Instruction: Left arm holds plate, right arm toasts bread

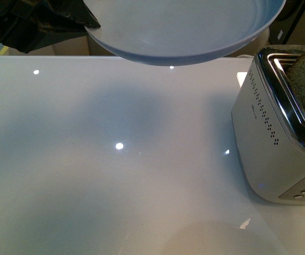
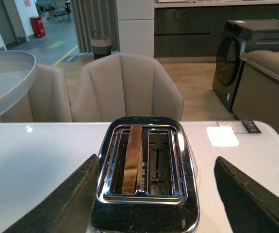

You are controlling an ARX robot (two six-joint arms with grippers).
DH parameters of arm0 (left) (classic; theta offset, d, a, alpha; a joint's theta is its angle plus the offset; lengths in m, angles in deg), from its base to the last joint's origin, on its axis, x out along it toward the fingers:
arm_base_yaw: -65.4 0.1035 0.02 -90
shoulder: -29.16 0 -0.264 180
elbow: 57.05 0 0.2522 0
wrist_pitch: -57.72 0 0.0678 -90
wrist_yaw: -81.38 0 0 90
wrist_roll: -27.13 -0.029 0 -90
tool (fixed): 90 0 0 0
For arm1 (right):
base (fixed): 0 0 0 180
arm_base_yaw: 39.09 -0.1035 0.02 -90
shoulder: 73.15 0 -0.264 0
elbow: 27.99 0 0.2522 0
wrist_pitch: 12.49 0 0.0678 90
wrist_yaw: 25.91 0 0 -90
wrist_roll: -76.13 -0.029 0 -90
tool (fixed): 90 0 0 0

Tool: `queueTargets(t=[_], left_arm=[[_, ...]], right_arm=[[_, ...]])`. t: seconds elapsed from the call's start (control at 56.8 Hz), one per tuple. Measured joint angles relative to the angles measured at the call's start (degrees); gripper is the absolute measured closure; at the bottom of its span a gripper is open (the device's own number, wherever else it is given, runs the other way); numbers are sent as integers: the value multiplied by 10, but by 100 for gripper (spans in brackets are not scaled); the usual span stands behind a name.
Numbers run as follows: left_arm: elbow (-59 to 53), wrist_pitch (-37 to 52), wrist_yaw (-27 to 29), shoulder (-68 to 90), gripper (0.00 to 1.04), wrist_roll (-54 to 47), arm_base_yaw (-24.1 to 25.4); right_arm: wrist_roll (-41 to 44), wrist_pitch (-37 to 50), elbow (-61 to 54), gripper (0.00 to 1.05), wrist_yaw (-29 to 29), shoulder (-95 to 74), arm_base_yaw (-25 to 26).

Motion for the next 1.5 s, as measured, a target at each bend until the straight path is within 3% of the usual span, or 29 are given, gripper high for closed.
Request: queueTargets(t=[0.176,0.721,0.827,1.109,1.32,1.496], left_arm=[[0,0,0,0,102,0,0],[0,0,0,0,102,0,0],[32,-87,75,3,102,-3,-6],[50,-119,79,3,102,-6,1],[58,-116,41,3,102,-22,48],[74,-92,8,32,102,-92,150]], right_arm=[[0,0,0,7,0,0,0],[0,0,0,9,0,0,0],[0,0,0,9,-1,0,0],[0,0,0,9,0,0,0],[0,0,0,9,0,0,0],[0,0,0,9,0,0,0]])
